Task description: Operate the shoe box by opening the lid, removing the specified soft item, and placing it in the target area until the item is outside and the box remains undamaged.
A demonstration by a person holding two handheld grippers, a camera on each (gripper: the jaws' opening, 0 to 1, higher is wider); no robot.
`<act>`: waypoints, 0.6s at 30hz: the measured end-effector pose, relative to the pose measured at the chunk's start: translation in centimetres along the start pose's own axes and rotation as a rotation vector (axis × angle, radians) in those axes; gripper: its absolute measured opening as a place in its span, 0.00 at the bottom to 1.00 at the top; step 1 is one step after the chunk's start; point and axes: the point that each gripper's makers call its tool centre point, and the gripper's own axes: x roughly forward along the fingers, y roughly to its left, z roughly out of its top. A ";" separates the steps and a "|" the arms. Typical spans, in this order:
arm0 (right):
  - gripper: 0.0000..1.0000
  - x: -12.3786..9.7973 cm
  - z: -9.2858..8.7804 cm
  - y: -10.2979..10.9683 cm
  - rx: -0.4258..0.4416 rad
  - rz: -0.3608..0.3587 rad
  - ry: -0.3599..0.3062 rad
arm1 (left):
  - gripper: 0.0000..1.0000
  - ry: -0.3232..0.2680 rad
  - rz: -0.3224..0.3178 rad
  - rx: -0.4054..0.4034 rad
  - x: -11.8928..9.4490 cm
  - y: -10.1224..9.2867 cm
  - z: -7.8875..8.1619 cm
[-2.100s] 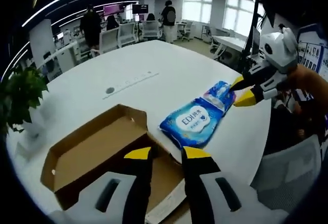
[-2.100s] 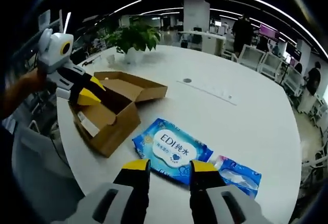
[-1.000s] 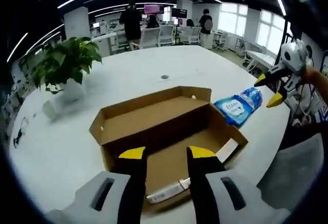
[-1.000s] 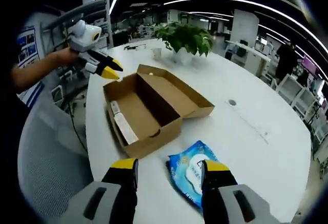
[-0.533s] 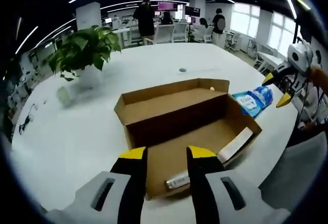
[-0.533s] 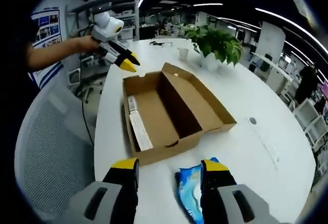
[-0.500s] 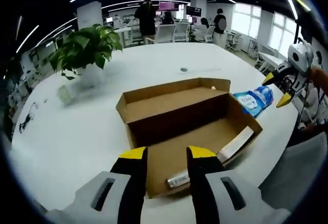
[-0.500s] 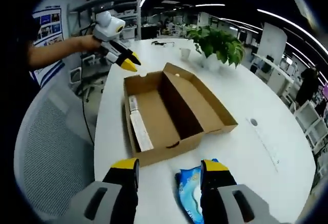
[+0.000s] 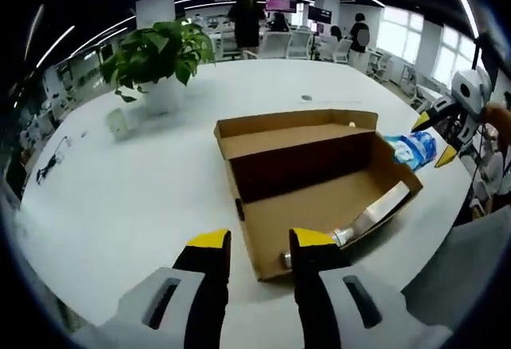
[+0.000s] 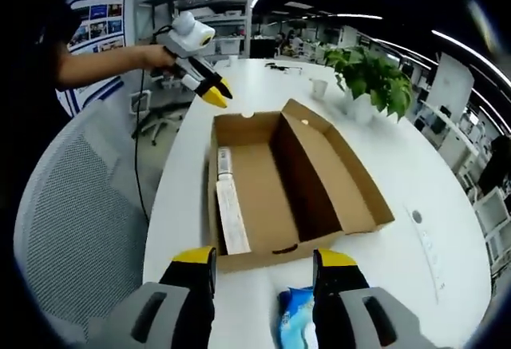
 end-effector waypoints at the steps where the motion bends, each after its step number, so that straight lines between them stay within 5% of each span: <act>1: 0.46 0.3 0.0 0.1 -0.007 0.008 0.002 | 0.27 0.001 0.001 -0.004 0.1 0.1 -0.3; 18: 0.44 4.0 0.3 0.8 -0.089 0.070 0.066 | 0.12 0.034 0.007 -0.069 1.4 0.6 -3.1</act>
